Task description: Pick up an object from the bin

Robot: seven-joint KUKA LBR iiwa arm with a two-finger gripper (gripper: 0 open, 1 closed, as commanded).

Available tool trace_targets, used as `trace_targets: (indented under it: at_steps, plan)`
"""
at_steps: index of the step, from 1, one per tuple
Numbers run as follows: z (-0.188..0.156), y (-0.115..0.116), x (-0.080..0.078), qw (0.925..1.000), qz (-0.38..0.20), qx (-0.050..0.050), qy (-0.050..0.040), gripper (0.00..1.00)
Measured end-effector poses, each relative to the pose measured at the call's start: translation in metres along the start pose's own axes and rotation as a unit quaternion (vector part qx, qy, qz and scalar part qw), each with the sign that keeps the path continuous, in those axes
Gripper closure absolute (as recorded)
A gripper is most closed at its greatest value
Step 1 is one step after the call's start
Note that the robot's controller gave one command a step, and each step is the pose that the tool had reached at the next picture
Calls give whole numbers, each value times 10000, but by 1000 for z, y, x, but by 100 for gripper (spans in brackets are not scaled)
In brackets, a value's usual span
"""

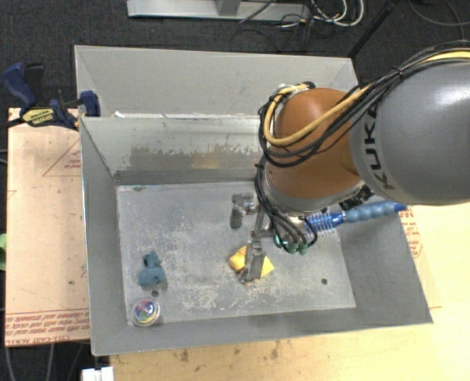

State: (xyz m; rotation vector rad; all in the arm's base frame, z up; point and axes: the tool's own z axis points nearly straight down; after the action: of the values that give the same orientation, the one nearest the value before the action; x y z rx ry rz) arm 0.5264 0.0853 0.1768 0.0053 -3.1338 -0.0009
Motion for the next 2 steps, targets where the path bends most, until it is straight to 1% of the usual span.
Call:
trace_targets:
  at_steps: [1,2]
  plan:
    - [107,-35,13,9957,-925,-7,-85,0]
    - [76,85,34,9958,-919,-26,-54,0]
